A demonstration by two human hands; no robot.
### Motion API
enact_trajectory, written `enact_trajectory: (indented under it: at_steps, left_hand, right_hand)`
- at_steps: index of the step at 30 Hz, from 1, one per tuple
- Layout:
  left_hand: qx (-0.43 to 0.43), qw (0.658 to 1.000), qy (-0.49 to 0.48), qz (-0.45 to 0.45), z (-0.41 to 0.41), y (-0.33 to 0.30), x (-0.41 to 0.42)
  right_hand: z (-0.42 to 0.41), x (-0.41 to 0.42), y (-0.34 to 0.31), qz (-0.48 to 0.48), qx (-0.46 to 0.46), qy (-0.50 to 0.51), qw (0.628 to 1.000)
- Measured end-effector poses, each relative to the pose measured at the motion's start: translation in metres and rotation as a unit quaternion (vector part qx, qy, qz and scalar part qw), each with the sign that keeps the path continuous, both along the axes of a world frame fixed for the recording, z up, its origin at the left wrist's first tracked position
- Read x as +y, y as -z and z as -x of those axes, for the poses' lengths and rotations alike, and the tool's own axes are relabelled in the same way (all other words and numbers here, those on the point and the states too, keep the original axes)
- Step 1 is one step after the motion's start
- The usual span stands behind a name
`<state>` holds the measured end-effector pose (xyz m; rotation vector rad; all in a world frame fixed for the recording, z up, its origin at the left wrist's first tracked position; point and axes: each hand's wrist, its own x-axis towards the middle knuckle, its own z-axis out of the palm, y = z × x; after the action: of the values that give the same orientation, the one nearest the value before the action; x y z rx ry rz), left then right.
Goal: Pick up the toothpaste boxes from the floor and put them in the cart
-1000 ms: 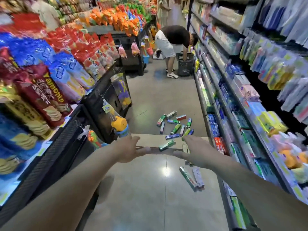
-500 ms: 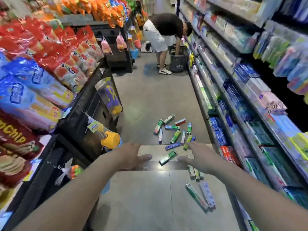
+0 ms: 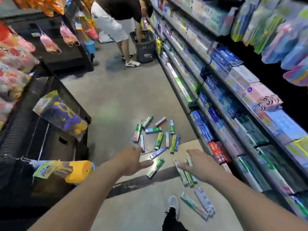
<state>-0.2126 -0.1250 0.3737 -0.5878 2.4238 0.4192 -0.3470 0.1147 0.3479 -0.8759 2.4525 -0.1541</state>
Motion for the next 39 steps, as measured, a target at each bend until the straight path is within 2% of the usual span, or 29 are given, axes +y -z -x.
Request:
enact_trajectory:
  at_steps: [6,10,16,23,27,33,36,39]
  left_hand:
    - [-0.032,0.999,0.004,-0.010,0.087,0.090,-0.047]
    - [-0.028,0.999,-0.005,-0.044,0.125,0.175,-0.068]
    - [-0.025,0.998,0.001,-0.054,0.158,0.365,-0.081]
    - [-0.074,0.996,-0.012,-0.057,0.152,0.605,-0.066]
    - [-0.078,0.995,-0.023,-0.061,0.148,0.706,-0.060]
    - [-0.080,0.995,-0.038,-0.042,0.162,0.794,-0.054]
    - [-0.066,0.994,-0.080,-0.022,0.168,0.812,-0.046]
    - [-0.055,0.995,-0.087,0.010,0.173,0.815,-0.044]
  right_hand:
    - [0.082,-0.047,0.089,-0.043,-0.033,0.040,0.998]
    - [0.115,-0.073,0.170,-0.046,-0.049,0.077,0.995]
    - [0.142,-0.094,0.347,-0.076,-0.079,0.100,0.989]
    - [0.153,-0.084,0.575,-0.146,-0.096,0.127,0.976]
    - [0.163,-0.080,0.675,-0.161,-0.104,0.134,0.972]
    - [0.187,-0.075,0.756,-0.182,-0.102,0.089,0.974]
    - [0.179,-0.074,0.781,-0.192,-0.052,0.048,0.979]
    - [0.168,-0.076,0.791,-0.186,-0.041,0.039,0.981]
